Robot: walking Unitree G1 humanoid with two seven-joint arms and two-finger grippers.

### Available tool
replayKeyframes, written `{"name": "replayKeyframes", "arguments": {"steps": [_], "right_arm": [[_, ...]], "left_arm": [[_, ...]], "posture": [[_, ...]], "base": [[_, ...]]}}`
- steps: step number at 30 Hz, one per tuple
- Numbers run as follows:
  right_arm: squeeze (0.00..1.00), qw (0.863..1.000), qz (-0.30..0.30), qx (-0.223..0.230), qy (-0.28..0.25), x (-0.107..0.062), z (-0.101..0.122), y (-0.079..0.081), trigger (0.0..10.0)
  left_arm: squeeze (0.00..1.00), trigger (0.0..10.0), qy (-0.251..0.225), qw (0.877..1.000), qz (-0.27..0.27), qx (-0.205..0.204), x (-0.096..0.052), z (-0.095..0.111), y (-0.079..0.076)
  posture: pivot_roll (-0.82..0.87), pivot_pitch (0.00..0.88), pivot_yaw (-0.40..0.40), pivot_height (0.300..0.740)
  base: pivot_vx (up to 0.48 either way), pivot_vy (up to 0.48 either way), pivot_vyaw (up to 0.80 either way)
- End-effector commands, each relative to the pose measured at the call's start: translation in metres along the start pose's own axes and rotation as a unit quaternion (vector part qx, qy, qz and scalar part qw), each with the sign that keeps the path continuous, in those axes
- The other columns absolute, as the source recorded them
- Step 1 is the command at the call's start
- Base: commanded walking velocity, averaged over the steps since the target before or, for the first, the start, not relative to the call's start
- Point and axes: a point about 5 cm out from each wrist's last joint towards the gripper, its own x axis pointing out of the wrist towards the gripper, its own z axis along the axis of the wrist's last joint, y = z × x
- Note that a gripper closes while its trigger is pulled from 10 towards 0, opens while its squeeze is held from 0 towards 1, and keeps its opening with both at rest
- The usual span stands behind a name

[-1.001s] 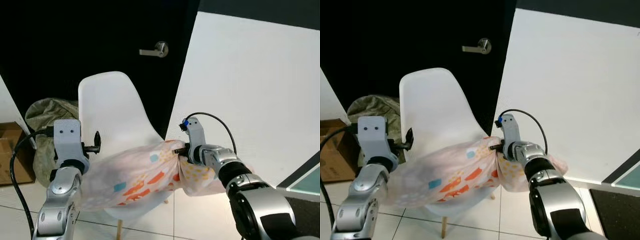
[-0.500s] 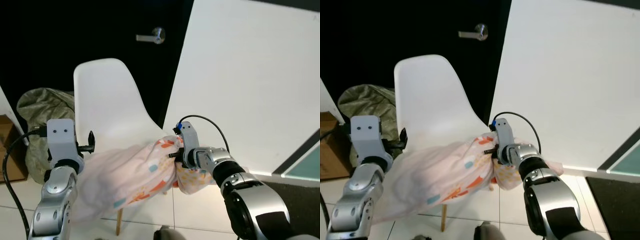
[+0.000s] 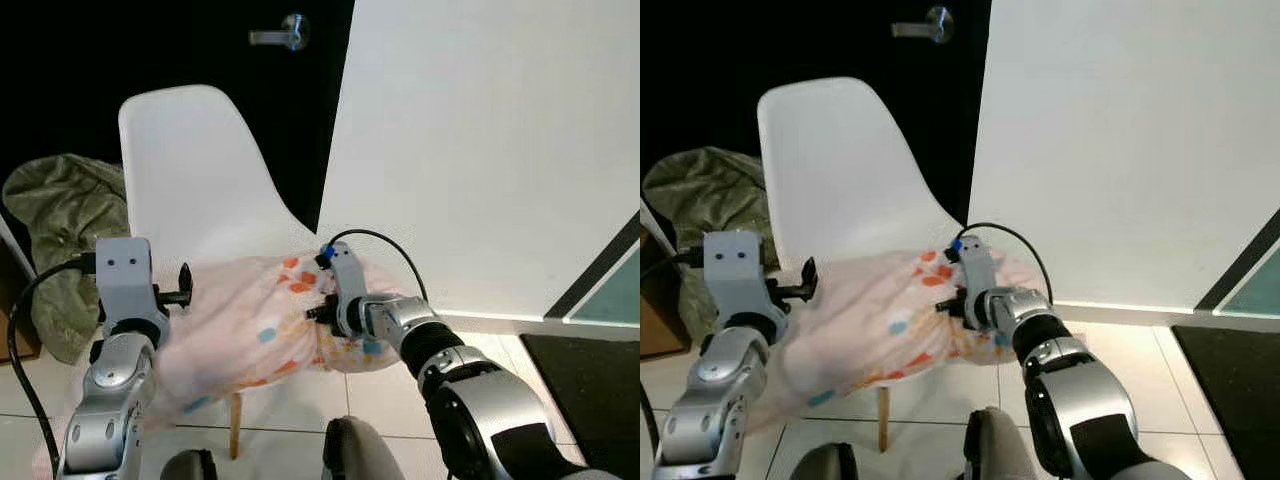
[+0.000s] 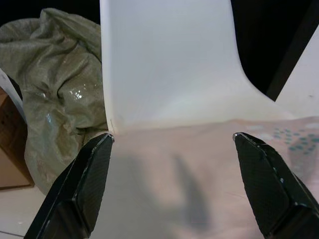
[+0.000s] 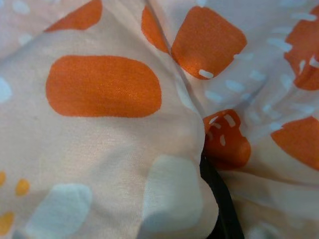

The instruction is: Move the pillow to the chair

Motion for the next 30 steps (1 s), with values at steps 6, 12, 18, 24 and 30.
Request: {"name": "replayKeyframes", "arguments": {"steps": [6, 12, 18, 24, 30], "right_arm": [[0.0, 0.989, 0.04, -0.135, -0.05, 0.023, 0.027, 0.059, 10.0], [0.0, 0.984, -0.01, -0.159, -0.079, 0.023, 0.033, 0.056, 10.0], [0.0, 0.983, -0.04, -0.11, -0.14, 0.016, 0.049, 0.047, 10.0], [0.0, 0.973, -0.097, -0.093, -0.188, 0.005, 0.067, 0.033, 10.0], [1.0, 0.975, -0.053, -0.046, -0.209, 0.002, 0.068, 0.032, 10.0]], "left_arm": [[0.0, 10.0, -0.011, 1.0, 0.008, -0.018, -0.005, 0.011, 0.001], [0.0, 10.0, -0.014, 1.0, 0.013, -0.019, -0.008, 0.014, 0.004], [0.0, 10.0, -0.016, 0.999, 0.021, -0.021, -0.011, 0.016, 0.008], [0.0, 10.0, -0.015, 0.999, 0.023, -0.02, -0.015, 0.018, 0.009], [0.0, 10.0, -0.013, 0.999, 0.022, -0.021, -0.014, 0.018, 0.009]], "posture": [[0.0, 0.095, -0.147, 0.55], [0.02, 0.103, -0.15, 0.53], [0.03, 0.114, -0.151, 0.505], [0.04, 0.119, -0.147, 0.485], [0.03, 0.115, -0.142, 0.48]], "base": [[0.0, 0.0, 0.0], [0.0, 0.0, 0.0], [0.0, 0.0, 0.0], [0.0, 0.0, 0.0], [0.0, 0.0, 0.0]]}}
